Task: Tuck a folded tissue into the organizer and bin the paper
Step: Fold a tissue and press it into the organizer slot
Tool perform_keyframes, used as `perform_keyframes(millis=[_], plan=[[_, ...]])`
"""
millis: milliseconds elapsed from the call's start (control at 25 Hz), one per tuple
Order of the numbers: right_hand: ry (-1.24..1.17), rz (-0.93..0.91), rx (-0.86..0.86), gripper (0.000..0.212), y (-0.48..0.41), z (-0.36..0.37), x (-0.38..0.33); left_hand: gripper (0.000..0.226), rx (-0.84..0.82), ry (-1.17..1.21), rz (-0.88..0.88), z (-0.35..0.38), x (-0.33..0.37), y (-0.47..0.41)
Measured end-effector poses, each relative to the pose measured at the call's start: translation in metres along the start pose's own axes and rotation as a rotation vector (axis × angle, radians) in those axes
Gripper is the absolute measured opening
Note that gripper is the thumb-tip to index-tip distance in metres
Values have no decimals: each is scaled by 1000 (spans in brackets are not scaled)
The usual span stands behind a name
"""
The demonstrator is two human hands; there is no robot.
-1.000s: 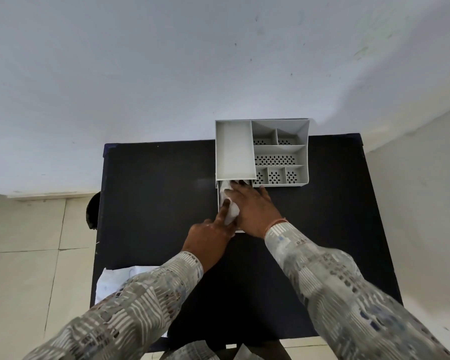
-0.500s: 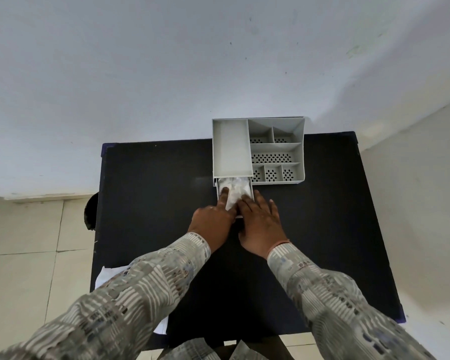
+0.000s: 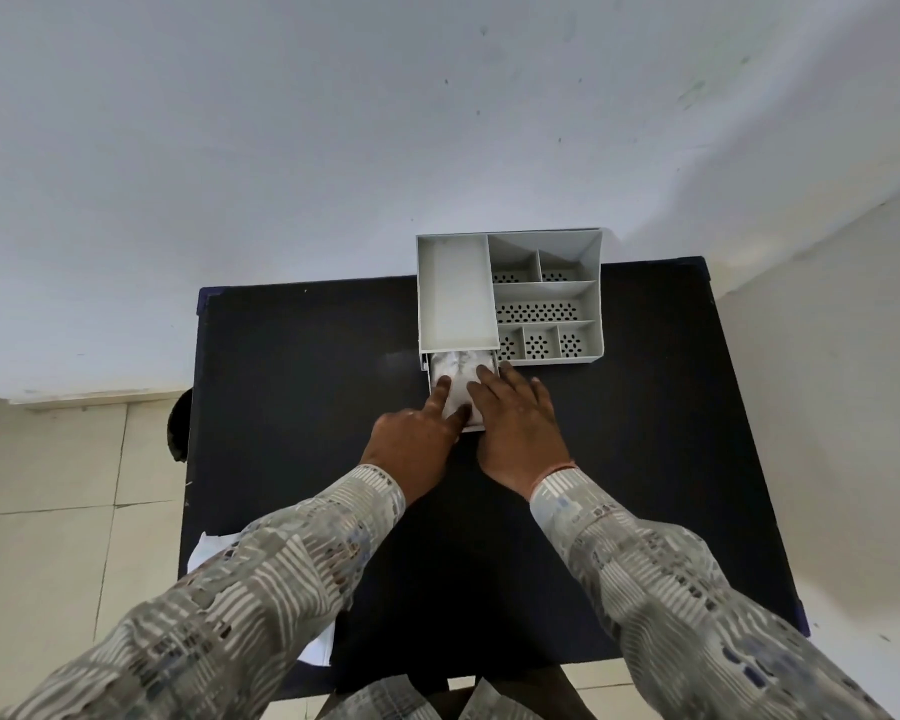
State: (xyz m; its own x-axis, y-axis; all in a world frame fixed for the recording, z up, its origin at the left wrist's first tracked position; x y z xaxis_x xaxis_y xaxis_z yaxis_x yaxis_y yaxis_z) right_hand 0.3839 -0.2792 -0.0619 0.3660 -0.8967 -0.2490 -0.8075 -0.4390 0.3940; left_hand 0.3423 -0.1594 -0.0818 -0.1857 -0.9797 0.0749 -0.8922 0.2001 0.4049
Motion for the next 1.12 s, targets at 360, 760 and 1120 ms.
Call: perform_keyframes(millis=[360, 760, 1120], plan=[[123, 29, -12, 47, -8, 8, 9, 58, 106, -37, -15, -9, -7, 2], [194, 21, 145, 21, -5, -1, 3, 67, 3, -9, -55, -13, -11, -11], [141, 10, 181, 24, -11, -13, 9, 43, 331, 49, -23, -22, -14, -5]])
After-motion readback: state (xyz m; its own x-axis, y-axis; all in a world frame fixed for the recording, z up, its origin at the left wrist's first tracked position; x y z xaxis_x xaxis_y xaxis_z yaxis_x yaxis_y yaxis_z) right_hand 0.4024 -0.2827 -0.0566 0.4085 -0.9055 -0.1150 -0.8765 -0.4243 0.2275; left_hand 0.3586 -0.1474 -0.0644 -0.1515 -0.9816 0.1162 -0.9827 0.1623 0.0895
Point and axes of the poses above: each hand's wrist, its own y-axis away from the middle knuckle, its own z-axis out of the palm, x = y × z, the point moved 5 cm from there along -y, towards the middle knuckle, and after that the axes turned 3 degrees about z, right-handed, at the moved point
